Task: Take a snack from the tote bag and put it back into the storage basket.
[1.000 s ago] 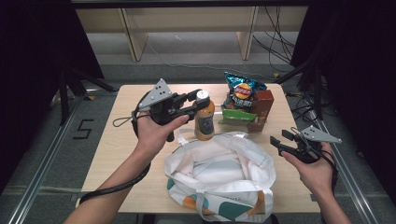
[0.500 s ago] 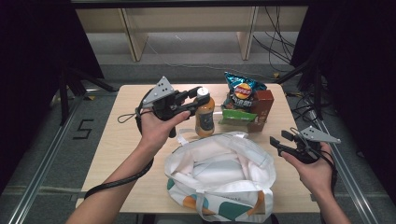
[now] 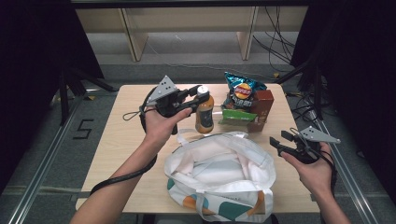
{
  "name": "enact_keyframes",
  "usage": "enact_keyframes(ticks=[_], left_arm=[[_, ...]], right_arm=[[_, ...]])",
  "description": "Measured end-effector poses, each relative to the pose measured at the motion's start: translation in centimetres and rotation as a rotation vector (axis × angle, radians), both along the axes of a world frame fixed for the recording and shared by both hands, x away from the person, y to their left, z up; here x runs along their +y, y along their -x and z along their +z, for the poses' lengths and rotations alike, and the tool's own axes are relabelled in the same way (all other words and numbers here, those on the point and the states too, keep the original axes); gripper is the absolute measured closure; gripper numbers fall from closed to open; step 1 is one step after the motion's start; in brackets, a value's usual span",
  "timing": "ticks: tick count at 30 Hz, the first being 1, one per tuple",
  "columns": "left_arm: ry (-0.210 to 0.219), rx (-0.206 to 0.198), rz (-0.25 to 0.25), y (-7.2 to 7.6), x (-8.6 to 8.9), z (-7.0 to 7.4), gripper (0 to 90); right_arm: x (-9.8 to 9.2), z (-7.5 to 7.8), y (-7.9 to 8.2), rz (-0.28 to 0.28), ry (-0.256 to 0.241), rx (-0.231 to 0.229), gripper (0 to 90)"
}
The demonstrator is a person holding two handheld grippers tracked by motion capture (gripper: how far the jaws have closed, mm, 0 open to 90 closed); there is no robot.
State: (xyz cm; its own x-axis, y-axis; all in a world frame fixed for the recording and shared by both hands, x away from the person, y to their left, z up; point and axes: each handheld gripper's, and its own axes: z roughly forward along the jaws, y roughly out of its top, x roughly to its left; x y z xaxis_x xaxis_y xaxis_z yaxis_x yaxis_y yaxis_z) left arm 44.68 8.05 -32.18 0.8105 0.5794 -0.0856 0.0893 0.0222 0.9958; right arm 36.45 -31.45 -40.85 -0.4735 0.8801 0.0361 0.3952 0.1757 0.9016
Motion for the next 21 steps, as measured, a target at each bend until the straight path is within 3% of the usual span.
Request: enact_keyframes(ticks=[4, 7, 9, 10, 16, 21], left_arm=[[0.003, -0.001, 0.007, -0.4, -0.1, -0.2, 59.1], [-0.002, 0.002, 0.010, -0.7, 0.0, -0.4, 59.1], [-0.003, 0.003, 0.014, -0.9, 0.0, -0.4, 59.1], [-0.002, 0.002, 0.013, -1.0, 0.0, -0.5, 59.1], [-0.004, 0.005, 0.016, -1.4, -0.1, -0.6, 59.0], [-0.004, 0.009, 0.015, -1.7, -0.1, -0.8, 59.1]], right_arm=[[-0.1, -0.1, 0.0, 0.001, 0.013, -0.007, 44.7], [0.2, 0.0, 0.2, -0.017, -0.027, 0.028, 44.6], [0.0, -0.1, 0.0, 0.002, -0.006, -0.004, 44.6], [0.2, -0.1, 0.1, -0.013, -0.017, 0.013, 44.6], [0.2, -0.2, 0.1, -0.009, -0.026, 0.010, 44.6], [0.1, -0.2, 0.1, -0.003, 0.002, 0.010, 44.5]])
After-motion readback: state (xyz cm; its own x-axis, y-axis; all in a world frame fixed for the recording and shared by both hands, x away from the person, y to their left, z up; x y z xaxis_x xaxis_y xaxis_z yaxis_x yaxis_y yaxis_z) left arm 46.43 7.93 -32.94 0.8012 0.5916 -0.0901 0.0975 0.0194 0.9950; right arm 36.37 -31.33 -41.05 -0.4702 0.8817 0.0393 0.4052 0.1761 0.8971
